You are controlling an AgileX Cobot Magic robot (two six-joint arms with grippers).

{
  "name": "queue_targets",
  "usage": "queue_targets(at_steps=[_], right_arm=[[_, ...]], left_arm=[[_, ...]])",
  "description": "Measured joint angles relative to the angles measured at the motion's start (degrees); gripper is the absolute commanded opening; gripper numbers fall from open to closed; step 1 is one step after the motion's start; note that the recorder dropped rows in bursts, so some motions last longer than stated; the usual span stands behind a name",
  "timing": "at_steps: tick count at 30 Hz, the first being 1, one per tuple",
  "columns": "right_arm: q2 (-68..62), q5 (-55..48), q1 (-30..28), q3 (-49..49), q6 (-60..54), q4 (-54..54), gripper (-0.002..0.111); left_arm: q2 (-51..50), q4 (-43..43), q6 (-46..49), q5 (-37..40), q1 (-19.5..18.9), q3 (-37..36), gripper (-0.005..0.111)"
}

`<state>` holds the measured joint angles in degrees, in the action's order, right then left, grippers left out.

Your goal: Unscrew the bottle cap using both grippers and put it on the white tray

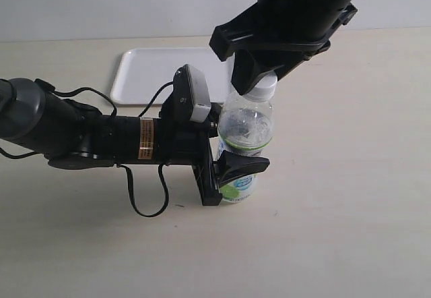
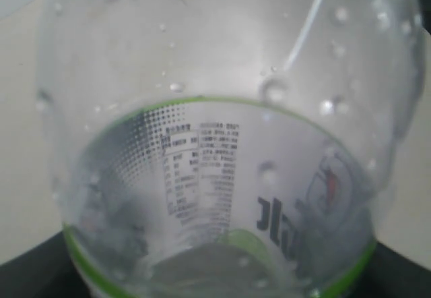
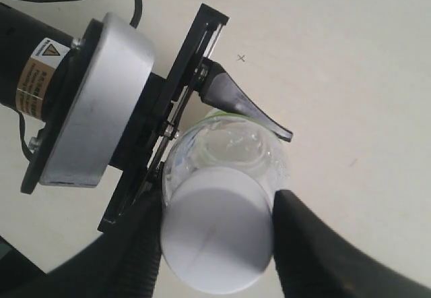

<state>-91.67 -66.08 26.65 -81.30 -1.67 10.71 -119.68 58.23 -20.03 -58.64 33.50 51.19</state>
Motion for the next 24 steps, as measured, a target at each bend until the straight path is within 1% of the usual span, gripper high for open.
queue_targets(at_steps=[5, 8, 11, 16, 24], right_arm=[[0.0, -0.11, 0.0, 0.0, -0.52, 0.0, 0.0], [0.0, -0.11, 0.0, 0.0, -3.35, 0.0, 0.0], [0.0, -0.11, 0.0, 0.0, -9.67, 0.24, 0.0], [0.0, -0.61, 0.0, 0.0, -24.23, 0.31, 0.0], [0.0, -1.27, 0.0, 0.0, -41.09, 0.51, 0.0]], left_arm=[[0.0, 0.0, 0.0, 0.0, 0.0, 0.0, 0.0], [0.0, 0.0, 0.0, 0.0, 0.0, 0.0, 0.0], [0.0, 0.0, 0.0, 0.0, 0.0, 0.0, 0.0], [0.0, 0.1, 0.0, 0.0, 0.0, 0.0, 0.0], [0.0, 0.33, 0.3, 0.0, 0.0, 0.0, 0.0]])
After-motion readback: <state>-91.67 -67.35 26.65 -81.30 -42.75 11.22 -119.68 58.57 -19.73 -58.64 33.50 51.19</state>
